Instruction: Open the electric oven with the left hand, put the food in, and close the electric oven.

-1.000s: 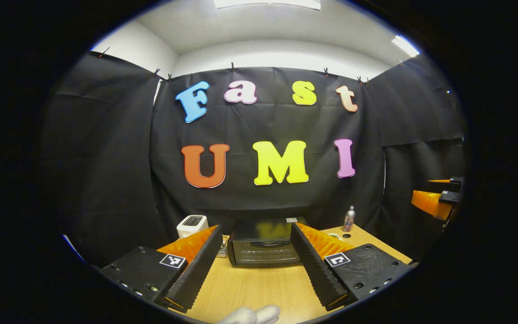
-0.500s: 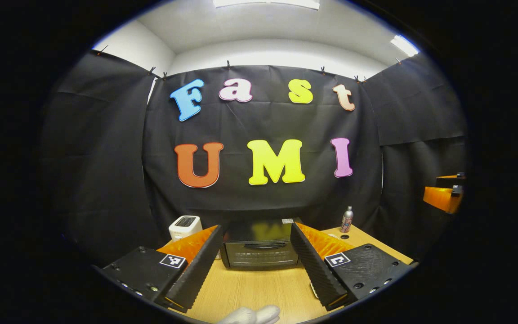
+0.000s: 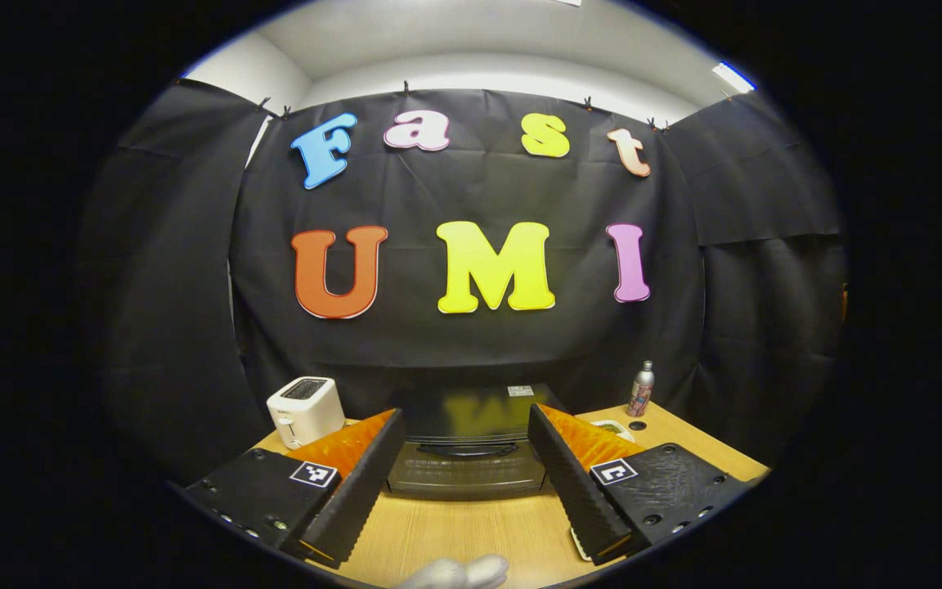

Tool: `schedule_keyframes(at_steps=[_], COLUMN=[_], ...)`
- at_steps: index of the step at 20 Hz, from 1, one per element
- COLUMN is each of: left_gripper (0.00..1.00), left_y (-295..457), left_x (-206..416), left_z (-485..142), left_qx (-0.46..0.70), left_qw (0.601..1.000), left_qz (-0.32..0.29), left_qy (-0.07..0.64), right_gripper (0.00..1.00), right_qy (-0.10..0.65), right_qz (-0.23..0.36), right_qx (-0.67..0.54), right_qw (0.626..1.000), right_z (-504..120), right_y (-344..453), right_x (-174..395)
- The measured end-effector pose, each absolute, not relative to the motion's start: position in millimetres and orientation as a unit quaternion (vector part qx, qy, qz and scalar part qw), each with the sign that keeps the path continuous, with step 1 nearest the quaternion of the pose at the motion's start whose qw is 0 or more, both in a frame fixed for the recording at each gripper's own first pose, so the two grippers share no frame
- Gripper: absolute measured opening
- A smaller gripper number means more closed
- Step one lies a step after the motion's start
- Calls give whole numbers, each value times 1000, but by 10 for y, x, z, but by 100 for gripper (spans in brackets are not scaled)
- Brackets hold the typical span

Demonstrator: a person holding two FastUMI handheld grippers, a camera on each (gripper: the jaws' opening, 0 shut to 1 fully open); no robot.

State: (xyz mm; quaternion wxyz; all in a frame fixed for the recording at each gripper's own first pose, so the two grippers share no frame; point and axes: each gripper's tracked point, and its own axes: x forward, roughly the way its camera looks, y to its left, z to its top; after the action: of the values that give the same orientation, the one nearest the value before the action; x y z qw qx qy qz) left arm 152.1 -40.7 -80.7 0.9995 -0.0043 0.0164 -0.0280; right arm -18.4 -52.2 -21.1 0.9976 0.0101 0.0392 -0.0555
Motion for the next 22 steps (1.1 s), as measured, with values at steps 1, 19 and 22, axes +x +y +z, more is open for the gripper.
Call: schedule_keyframes(at_steps=[1, 19, 22], left_gripper=[96, 97, 96], left_y=[-433, -482, -486], left_x=[1653, 2790, 2801], left_z=[-896, -1961, -1976], left_qx=[-3, 6, 8], left_qw=[999, 993, 992], left_qz=[-31, -19, -25], left_qy=[20, 117, 122], right_gripper=[96, 97, 97], right_qy=[43, 81, 86], right_qz=[-60, -107, -104], right_qx=[9, 7, 11], right_qw=[997, 991, 991], right_z=[-216, -389, -430], right_y=[-565, -813, -771], right_x=[-170, -118, -148])
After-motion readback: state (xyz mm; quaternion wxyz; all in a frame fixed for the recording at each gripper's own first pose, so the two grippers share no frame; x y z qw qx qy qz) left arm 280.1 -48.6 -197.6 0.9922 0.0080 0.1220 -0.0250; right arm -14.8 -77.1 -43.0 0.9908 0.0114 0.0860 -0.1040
